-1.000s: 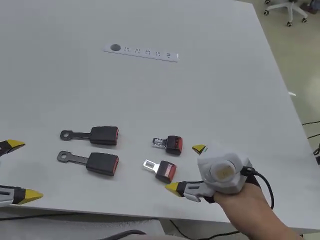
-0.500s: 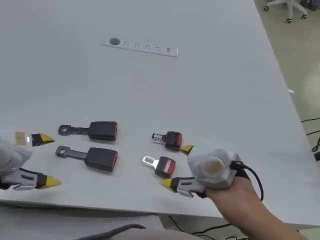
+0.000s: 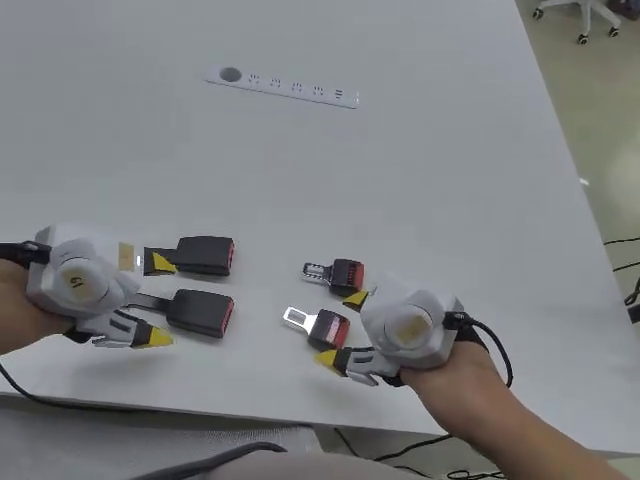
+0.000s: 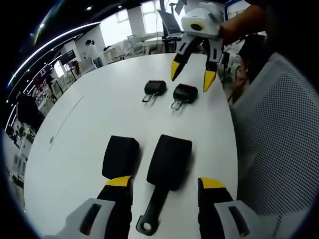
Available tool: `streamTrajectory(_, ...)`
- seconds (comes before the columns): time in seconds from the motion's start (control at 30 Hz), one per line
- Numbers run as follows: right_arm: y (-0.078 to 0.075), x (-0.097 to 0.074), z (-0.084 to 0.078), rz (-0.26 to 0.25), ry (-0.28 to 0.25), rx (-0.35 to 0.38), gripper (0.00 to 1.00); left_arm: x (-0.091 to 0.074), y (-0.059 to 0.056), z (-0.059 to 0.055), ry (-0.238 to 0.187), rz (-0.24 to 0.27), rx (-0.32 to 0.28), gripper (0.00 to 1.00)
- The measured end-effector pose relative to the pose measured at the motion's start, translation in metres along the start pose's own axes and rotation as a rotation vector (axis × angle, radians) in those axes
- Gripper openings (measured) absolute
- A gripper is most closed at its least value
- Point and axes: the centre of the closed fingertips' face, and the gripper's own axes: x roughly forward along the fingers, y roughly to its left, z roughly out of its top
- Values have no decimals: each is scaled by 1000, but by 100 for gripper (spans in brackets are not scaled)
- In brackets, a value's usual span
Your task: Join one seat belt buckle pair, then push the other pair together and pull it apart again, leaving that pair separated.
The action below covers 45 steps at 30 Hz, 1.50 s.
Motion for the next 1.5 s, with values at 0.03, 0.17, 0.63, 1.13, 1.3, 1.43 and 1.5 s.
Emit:
streamTrajectory(0.03,-1,1,-1,2,2,2,46,2,-2,2,4,-10,8,53)
streamTrajectory(0.17,-2,7,-4,10,9,3,43,10,-6,6,17,-42,60,50)
streamTrajectory(0.63,-7,15,-8,41,43,-32,39,24,-4,14,33,-88,99,38)
streamTrajectory(1.13,-3,26,-17,118,81,-94,32,32,-4,3,78,-77,142,35)
streamTrajectory(1.3,-2,28,-20,144,88,-121,33,33,-2,0,75,-76,162,35)
streamTrajectory(1.43,-1,28,-21,171,84,-152,33,33,-3,1,70,-73,162,34)
streamTrajectory(1.5,-1,28,-22,187,89,-167,33,32,-4,2,66,-68,152,34)
